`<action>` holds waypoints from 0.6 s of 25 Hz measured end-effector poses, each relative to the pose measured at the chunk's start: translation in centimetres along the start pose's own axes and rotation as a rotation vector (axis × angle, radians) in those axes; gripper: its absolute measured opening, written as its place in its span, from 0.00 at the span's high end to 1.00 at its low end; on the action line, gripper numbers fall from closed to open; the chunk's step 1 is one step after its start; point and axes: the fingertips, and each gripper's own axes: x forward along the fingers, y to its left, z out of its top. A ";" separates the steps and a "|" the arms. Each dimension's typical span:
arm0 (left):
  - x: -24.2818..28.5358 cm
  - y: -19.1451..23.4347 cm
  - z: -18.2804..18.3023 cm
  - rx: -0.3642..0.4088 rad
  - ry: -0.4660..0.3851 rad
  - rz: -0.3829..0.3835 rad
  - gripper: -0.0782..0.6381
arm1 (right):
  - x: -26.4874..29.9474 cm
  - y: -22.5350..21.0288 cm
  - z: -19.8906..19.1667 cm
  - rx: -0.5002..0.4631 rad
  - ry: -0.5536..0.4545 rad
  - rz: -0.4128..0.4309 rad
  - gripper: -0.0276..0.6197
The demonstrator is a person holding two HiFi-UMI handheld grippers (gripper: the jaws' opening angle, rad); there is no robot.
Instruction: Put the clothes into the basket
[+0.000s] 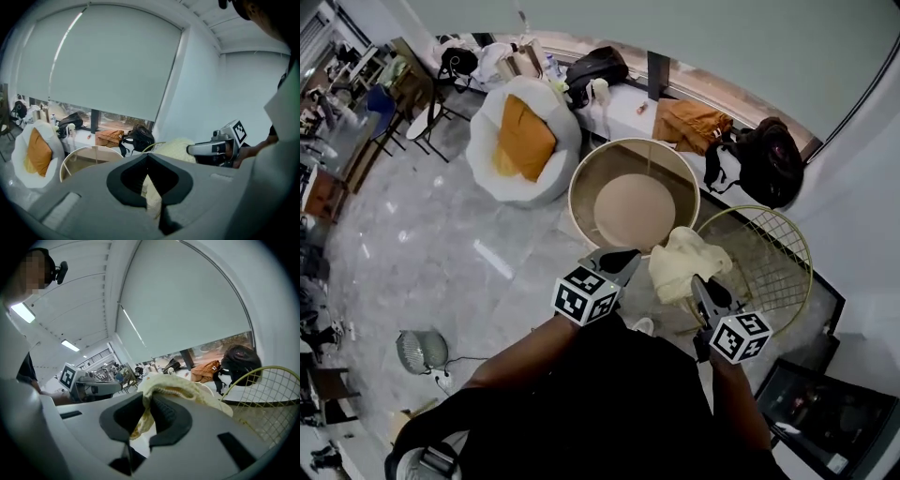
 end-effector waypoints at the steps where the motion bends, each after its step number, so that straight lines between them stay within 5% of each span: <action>1: -0.7 0.6 -0.2 -0.009 -0.006 0.019 0.89 | 0.7 0.7 -0.1 -0.008 0.009 0.021 0.87; 15: -14.8 9.7 -5.5 -0.160 -0.107 0.292 0.89 | 11.8 13.5 -2.9 -0.156 0.164 0.300 0.87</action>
